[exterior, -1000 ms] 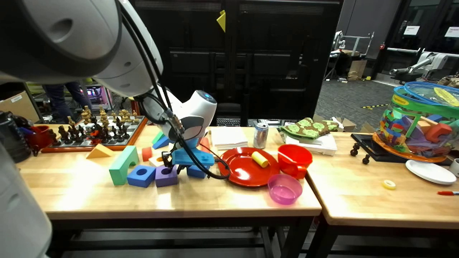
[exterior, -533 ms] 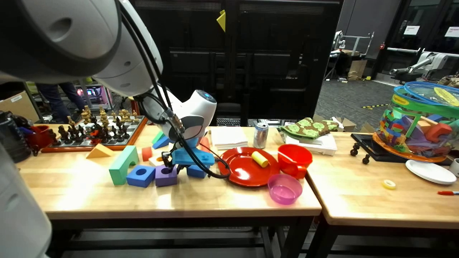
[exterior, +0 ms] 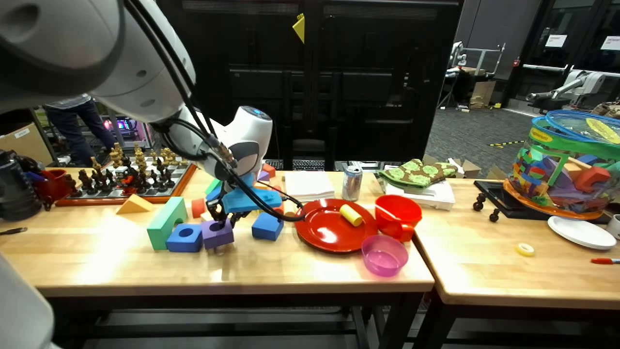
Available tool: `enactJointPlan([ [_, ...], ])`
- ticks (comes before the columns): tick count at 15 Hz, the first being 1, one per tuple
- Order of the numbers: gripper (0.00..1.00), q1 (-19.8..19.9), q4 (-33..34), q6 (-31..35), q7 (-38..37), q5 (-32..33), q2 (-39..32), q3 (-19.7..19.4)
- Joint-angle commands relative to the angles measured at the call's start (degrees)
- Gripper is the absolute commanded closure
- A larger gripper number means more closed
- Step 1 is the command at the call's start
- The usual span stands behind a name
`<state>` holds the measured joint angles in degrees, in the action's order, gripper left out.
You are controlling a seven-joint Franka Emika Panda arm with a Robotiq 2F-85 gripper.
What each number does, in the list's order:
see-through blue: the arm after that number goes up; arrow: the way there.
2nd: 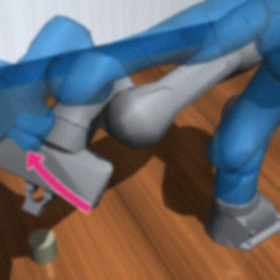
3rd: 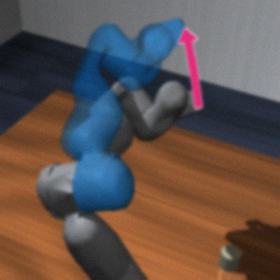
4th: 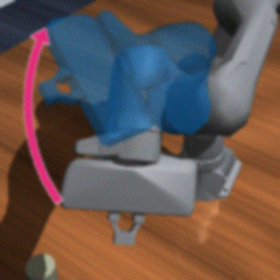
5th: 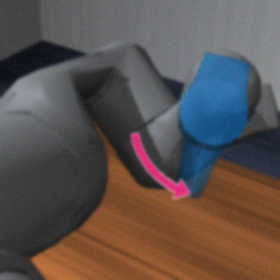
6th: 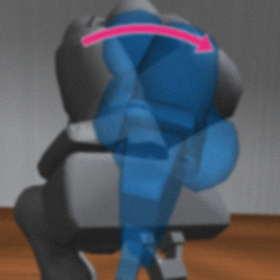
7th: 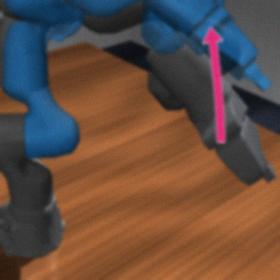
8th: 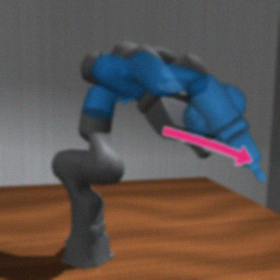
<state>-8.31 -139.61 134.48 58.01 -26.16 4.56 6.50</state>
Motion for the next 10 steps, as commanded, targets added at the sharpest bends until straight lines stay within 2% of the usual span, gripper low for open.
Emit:
enactJointPlan([
  [1,0.94,-2.40,-5.07,0.99,-1.63,4.93,9.55,1.89],
  [6,0.94,-6.23,-8.03,0.87,-4.91,13.70,17.23,3.85],
  [10,0.94,-9.15,-8.82,-1.31,-6.46,20.96,20.23,4.76],
])
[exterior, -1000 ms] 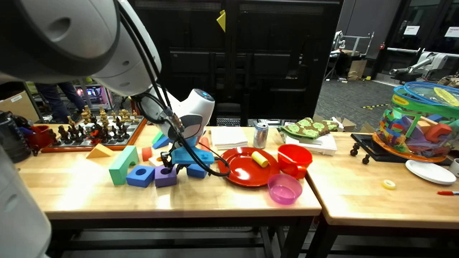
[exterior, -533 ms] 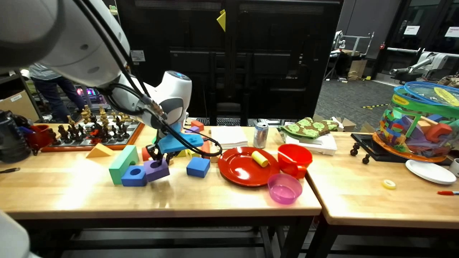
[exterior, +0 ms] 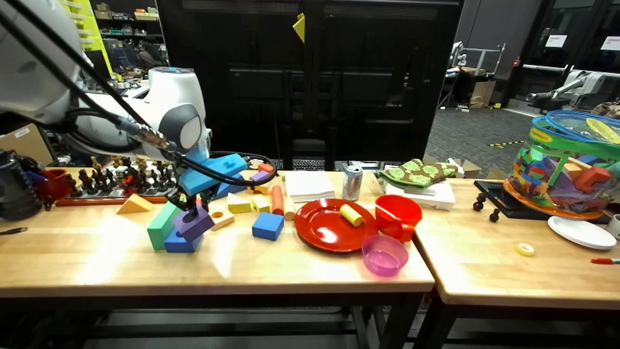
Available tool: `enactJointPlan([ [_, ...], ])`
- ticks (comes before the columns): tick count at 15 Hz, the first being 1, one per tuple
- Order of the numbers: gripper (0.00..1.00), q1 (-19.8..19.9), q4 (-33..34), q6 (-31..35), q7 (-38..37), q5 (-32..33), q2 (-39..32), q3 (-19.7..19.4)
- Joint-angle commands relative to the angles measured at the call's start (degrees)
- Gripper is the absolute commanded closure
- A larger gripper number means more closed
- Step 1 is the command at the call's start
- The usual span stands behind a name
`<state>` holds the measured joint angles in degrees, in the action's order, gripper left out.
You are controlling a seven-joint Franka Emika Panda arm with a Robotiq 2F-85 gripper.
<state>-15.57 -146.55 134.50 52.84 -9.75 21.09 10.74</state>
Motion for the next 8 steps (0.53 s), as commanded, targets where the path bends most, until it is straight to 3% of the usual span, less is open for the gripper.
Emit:
enactJointPlan([
  [1,0.94,-2.63,-1.64,-2.34,-1.47,6.10,3.99,0.72],
  [4,0.94,-3.77,-1.44,-3.43,-3.63,10.90,4.77,2.07],
  [8,0.94,-2.55,-3.15,2.70,-18.69,22.85,6.27,7.46],
])
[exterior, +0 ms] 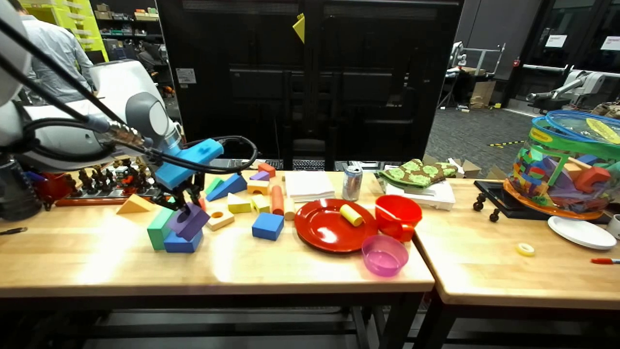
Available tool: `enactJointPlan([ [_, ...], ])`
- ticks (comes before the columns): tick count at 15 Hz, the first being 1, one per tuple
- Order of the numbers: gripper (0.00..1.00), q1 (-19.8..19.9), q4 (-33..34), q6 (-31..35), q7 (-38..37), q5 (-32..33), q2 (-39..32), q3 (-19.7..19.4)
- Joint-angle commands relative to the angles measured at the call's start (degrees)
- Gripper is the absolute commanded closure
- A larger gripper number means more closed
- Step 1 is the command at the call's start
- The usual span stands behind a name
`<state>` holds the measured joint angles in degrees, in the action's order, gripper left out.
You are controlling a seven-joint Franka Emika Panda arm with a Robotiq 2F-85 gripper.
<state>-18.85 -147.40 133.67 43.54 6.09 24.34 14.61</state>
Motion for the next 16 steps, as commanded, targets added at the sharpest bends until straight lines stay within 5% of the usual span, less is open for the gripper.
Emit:
enactJointPlan([
  [1,0.94,0.85,-2.77,4.84,-13.58,9.92,3.26,4.68],
  [7,0.94,3.34,-4.72,6.09,-37.64,26.74,5.13,10.93],
  [16,0.94,3.12,-3.58,-1.92,-54.29,37.97,5.91,13.73],
])
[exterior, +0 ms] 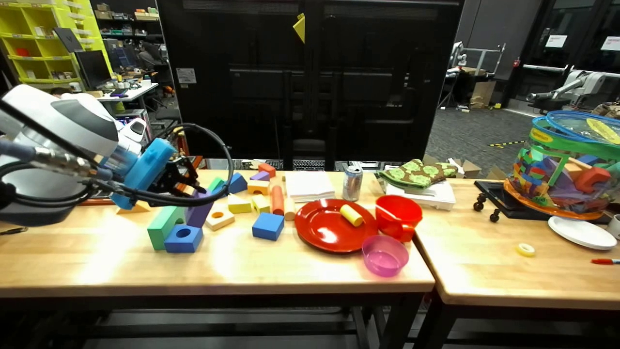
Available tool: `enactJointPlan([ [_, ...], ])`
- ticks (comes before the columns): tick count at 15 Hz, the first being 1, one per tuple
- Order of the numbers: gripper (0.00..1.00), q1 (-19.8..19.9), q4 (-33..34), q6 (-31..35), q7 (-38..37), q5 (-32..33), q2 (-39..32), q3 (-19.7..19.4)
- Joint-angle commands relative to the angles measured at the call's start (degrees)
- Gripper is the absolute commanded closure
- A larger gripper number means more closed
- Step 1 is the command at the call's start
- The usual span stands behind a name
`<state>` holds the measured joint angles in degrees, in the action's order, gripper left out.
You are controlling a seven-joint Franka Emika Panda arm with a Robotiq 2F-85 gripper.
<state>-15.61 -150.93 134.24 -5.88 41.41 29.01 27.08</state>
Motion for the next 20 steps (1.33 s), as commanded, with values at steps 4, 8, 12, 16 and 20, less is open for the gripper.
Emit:
enactJointPlan([
  [4,0.94,0.33,1.72,-4.74,-16.73,5.60,-1.69,4.79],
  [8,0.94,1.30,5.01,-9.16,-28.75,9.04,-6.75,9.88],
  [12,0.94,1.42,10.43,-17.64,-36.98,13.46,-14.03,13.76],
  [16,0.94,-0.52,16.09,-26.49,-41.57,18.03,-22.26,14.88],
  [20,0.94,-3.56,20.33,-31.47,-43.41,20.64,-28.62,13.58],
])
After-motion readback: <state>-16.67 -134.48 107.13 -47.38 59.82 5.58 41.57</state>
